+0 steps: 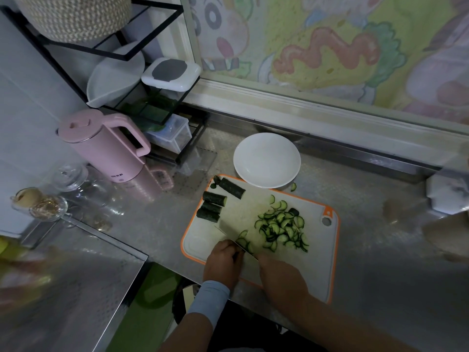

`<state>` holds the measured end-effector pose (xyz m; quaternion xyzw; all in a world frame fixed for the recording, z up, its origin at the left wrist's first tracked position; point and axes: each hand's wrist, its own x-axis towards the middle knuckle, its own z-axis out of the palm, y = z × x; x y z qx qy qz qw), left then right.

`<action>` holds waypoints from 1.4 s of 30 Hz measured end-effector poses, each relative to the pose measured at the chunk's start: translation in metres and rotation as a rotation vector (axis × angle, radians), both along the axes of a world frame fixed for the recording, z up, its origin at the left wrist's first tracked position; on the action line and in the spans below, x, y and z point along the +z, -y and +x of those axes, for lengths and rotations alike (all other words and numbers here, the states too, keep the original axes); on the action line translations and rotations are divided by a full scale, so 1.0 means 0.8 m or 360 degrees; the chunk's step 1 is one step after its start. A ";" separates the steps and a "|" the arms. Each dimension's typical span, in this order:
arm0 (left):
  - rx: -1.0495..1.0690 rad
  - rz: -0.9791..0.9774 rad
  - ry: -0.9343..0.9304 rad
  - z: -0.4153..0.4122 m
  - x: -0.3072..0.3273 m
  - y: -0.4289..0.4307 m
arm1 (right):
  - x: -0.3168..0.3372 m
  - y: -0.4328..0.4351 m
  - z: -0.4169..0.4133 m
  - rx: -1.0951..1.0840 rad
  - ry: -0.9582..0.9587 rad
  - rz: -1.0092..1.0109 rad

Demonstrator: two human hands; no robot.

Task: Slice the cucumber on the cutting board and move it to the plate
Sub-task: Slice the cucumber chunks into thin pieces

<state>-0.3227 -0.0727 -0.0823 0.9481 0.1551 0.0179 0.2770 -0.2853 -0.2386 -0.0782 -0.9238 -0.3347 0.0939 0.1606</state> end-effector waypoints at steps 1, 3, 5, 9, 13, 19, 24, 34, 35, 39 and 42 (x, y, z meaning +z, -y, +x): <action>-0.0005 -0.0008 0.0008 0.000 0.001 -0.001 | -0.003 -0.009 0.004 -0.0001 -0.0071 -0.0035; -0.0017 -0.0005 -0.0013 0.000 0.003 -0.002 | -0.002 -0.026 0.009 -0.0006 -0.0187 -0.0123; -0.0015 -0.0006 -0.0033 0.001 0.005 -0.002 | 0.002 -0.035 0.009 -0.0040 -0.0229 -0.0045; 0.0010 -0.0015 0.0000 0.001 0.006 0.000 | 0.010 -0.028 0.009 -0.0059 -0.0238 -0.0031; 0.0014 -0.0006 0.0013 0.001 0.008 0.001 | 0.018 0.001 -0.002 -0.0041 -0.0030 -0.0059; 0.0043 -0.0024 -0.0026 0.000 0.005 0.001 | 0.007 0.022 -0.006 -0.0064 -0.0181 -0.0106; 0.0089 -0.0057 -0.0016 0.002 0.007 0.002 | 0.005 -0.013 0.003 0.0010 -0.0246 -0.0016; 0.0102 -0.0030 -0.0049 -0.002 -0.001 0.003 | 0.003 -0.006 0.001 -0.0044 -0.0249 0.0024; 0.0103 -0.0025 -0.0053 -0.002 -0.001 0.002 | 0.005 0.003 0.000 -0.0017 -0.0174 -0.0023; 0.0095 -0.0017 -0.0054 -0.002 0.000 0.002 | 0.009 0.027 -0.012 -0.0011 -0.0131 -0.0141; 0.0091 -0.0006 -0.0055 -0.001 0.003 0.003 | 0.010 0.021 -0.008 -0.0057 -0.0228 -0.0103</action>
